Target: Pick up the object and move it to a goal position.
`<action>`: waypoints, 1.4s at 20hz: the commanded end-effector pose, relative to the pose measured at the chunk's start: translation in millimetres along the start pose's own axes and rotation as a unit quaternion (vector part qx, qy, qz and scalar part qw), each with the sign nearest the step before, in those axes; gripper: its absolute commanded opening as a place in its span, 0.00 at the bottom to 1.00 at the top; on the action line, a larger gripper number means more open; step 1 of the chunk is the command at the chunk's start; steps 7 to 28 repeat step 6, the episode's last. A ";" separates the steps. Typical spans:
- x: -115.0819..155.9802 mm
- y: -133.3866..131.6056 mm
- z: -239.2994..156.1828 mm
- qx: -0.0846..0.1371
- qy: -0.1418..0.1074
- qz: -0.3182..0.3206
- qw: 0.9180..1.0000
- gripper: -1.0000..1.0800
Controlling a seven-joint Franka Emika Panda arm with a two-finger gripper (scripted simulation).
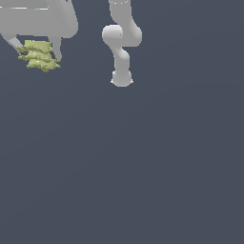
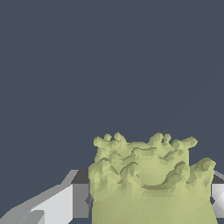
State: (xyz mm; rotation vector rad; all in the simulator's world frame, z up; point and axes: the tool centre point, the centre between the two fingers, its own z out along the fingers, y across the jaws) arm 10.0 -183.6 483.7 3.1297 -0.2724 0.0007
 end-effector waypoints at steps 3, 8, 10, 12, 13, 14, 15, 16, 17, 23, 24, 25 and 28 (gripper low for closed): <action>1.8 1.6 -4.8 0.000 0.000 0.000 1.000 0.00; 2.1 1.8 -5.6 0.000 0.000 0.000 1.000 0.00; 2.1 1.8 -5.6 0.000 0.000 0.000 1.000 0.00; 2.1 1.8 -5.6 0.000 0.000 0.000 1.000 0.00; 2.1 1.8 -5.6 0.000 0.000 0.000 1.000 0.00; 2.1 1.8 -5.6 0.000 0.000 0.000 1.000 0.00; 2.1 1.8 -5.6 0.000 0.000 0.000 1.000 0.00; 2.1 1.8 -5.6 0.000 0.000 0.000 1.000 0.00; 2.1 1.8 -5.6 0.000 0.000 0.000 1.000 0.00; 2.1 1.8 -5.6 0.000 0.000 0.000 1.000 0.00; 2.1 1.8 -5.6 0.000 0.000 0.000 1.000 0.00; 2.1 1.8 -5.6 0.000 0.000 0.000 1.000 0.00; 2.1 1.8 -5.6 0.000 0.000 0.000 1.000 0.00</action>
